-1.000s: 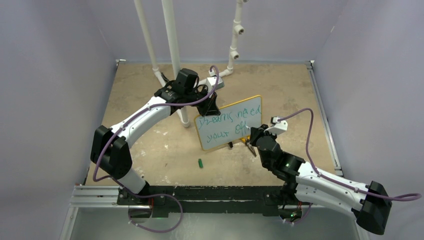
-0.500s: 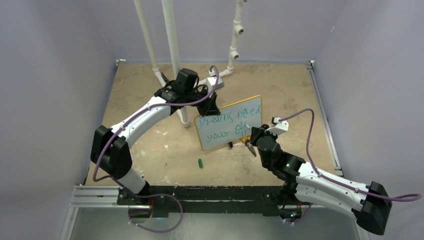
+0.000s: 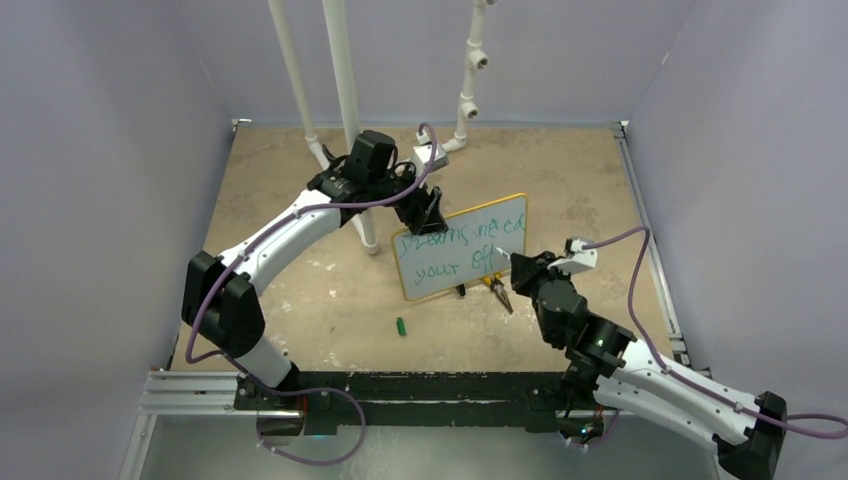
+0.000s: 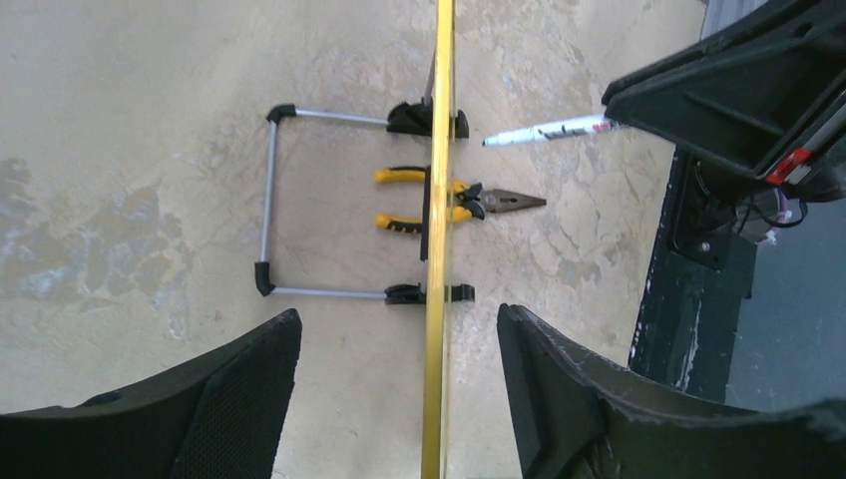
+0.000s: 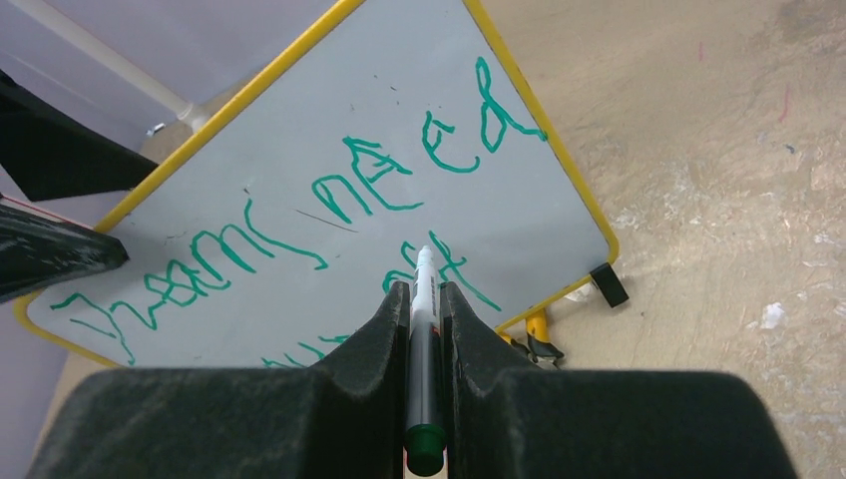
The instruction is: Write a sentence on the whiteboard
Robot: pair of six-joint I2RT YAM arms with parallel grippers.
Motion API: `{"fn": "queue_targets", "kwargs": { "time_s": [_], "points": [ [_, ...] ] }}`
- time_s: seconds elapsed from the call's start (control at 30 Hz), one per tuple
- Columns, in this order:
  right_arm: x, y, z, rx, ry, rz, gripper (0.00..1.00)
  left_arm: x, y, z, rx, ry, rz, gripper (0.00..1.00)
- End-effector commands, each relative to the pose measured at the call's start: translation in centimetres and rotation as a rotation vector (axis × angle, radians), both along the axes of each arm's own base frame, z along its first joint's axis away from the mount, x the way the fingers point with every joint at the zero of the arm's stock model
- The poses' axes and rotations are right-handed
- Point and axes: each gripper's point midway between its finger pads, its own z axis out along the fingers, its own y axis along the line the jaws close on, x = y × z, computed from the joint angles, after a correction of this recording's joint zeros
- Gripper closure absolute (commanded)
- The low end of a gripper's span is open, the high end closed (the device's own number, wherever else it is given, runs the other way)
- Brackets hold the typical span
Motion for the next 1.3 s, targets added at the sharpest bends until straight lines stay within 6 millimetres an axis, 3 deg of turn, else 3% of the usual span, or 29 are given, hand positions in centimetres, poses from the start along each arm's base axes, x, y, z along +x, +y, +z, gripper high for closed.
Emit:
{"fn": "queue_targets", "kwargs": {
  "time_s": [0.0,0.3,0.5,0.93,1.1,1.27],
  "points": [
    [-0.1,-0.5,-1.2,-0.014,0.025,-0.02,1.0,2.1,-1.3,3.6,-0.061,-0.084,0.025,0.27],
    [0.5,-0.7,-2.3,-0.032,0.04,-0.067,1.0,2.3,-3.8,3.2,-0.033,-0.097,0.009,0.23],
    [0.8,-1.0,-2.4,-0.046,0.039,-0.096,1.0,1.5,-4.7,1.9,-0.013,-0.078,-0.02,0.27],
    [1.5,-0.9,-1.6,-0.054,0.001,-0.106,1.0,0.6,-5.1,0.2,0.012,-0.059,-0.07,0.72],
    [1.6,-0.7,-1.7,-0.059,0.008,-0.101,1.0,0.1,-5.1,-0.1,0.015,-0.052,-0.092,0.97],
    [1.5,-0.7,-2.0,-0.059,0.012,-0.095,1.0,-0.2,-4.9,-0.2,0.017,-0.054,-0.102,1.0]
  ]
}}
